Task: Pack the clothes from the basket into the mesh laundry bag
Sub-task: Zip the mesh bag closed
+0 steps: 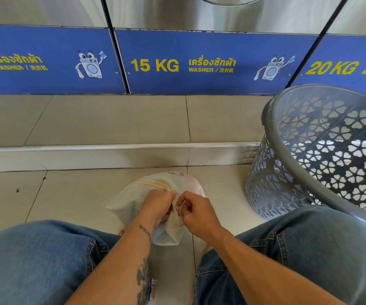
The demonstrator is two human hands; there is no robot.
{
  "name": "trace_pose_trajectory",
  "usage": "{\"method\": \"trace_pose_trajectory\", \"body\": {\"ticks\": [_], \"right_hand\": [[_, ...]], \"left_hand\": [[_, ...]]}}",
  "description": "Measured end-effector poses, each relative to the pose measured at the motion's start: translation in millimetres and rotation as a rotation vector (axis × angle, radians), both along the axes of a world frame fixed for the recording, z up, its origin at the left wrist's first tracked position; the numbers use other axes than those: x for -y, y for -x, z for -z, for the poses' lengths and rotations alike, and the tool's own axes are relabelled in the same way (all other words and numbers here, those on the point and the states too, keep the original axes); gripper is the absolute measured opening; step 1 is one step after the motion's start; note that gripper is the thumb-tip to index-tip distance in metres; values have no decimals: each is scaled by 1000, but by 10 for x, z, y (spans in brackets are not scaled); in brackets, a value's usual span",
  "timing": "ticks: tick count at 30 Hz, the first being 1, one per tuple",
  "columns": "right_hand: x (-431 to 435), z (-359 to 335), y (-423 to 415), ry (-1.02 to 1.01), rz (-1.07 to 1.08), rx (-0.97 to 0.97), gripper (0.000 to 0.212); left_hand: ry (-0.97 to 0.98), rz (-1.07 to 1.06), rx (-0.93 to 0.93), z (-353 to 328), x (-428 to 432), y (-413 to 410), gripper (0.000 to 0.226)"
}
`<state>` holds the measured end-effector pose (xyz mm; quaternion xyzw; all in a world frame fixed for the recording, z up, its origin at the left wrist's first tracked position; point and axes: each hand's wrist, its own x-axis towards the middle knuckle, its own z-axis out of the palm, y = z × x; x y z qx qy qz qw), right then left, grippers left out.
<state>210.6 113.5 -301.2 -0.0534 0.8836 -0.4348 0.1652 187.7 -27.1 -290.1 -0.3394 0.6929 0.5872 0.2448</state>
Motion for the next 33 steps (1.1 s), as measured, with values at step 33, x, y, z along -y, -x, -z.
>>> {"method": "trace_pose_trajectory", "body": {"ticks": [33], "right_hand": [[-35, -45, 32, 98, -9, 253, 40]], "left_hand": [[93, -151, -115, -31, 126, 125, 29]]}}
